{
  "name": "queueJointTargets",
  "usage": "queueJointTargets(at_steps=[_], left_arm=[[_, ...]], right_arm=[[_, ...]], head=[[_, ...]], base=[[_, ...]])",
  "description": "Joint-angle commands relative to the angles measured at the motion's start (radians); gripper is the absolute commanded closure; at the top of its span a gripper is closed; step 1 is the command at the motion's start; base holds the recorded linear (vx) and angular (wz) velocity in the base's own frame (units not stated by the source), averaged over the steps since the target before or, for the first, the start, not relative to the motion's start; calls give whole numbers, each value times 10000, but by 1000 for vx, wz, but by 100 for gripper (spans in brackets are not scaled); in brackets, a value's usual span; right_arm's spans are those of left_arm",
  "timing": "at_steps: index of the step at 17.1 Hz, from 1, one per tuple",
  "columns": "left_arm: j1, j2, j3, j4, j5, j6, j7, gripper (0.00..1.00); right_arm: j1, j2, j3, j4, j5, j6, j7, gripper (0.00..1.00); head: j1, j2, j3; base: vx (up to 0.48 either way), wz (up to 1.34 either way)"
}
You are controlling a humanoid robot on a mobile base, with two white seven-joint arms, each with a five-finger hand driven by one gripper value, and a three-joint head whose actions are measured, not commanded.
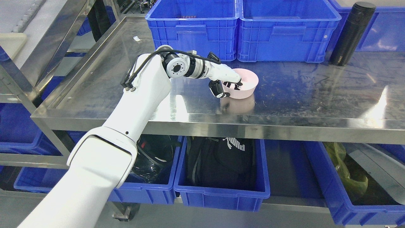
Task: Stack pink IKEA bowl on shelf middle layer
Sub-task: 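Lift the pink bowl off the shelf with the left hand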
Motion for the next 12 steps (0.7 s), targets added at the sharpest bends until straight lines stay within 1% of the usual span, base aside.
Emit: queueJointTargets(at_steps=[1,4,7,9,12], left_arm=[[-21,150,2942,-1583,41,-242,-124,100],[178,150,3709,-2856,132,-303,-140,100],[392,150,4307,-3991,1036,-1023,-201,100],[1111,150,4753,-5246,1465,-1500,-140,100],[2568,150,4647,-7043,2095,-1500,-63,100]], right_arm=[[0,-174,46,-175,-9,-8,3,0],[0,-174,46,-175,6,-8,3,0],[0,-174,46,-175,-9,-8,3,0],[0,-174,46,-175,6,-8,3,0],[0,-174,46,-175,-9,-8,3,0]], head=[[0,0,0],[0,0,0],[0,0,0],[0,0,0],[0,0,0]], base=[[-6,-11],[-2,-4],[0,0],[14,55],[20,111]])
